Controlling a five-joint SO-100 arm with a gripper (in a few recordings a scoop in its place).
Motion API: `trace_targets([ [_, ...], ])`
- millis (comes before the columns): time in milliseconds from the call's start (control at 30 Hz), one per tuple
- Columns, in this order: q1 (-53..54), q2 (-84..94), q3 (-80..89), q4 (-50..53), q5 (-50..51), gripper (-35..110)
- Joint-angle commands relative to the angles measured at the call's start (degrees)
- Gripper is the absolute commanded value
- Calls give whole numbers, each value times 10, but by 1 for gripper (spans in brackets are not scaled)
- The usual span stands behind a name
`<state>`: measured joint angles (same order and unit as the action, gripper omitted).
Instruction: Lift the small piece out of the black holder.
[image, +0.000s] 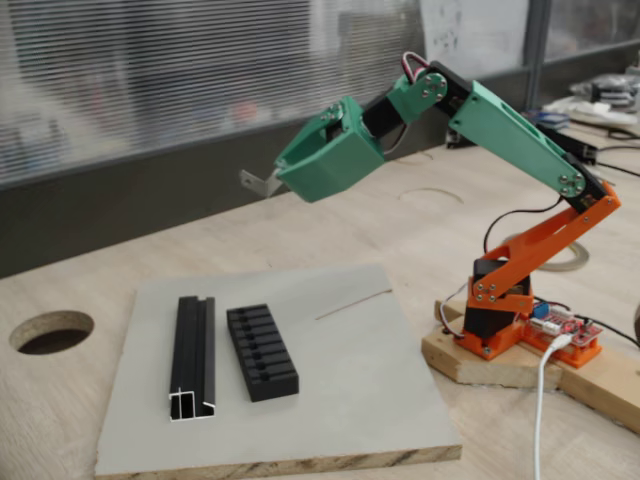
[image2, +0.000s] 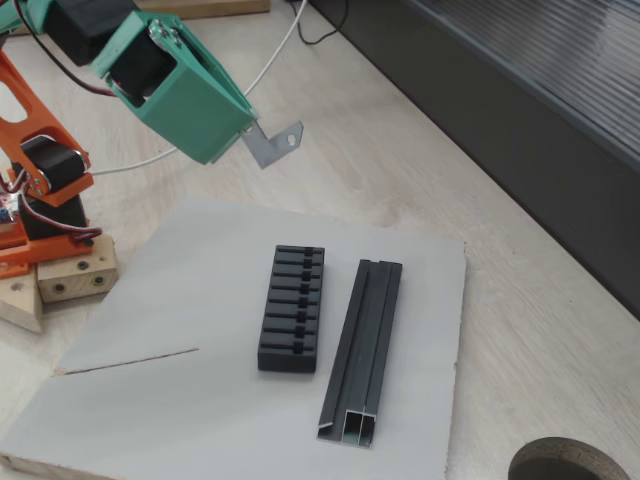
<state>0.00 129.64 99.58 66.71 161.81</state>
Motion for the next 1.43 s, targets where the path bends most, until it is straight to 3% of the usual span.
trace_targets([
  [0,-2,23,-1,5,9,5],
  [1400,-2,13,0,5,9,5],
])
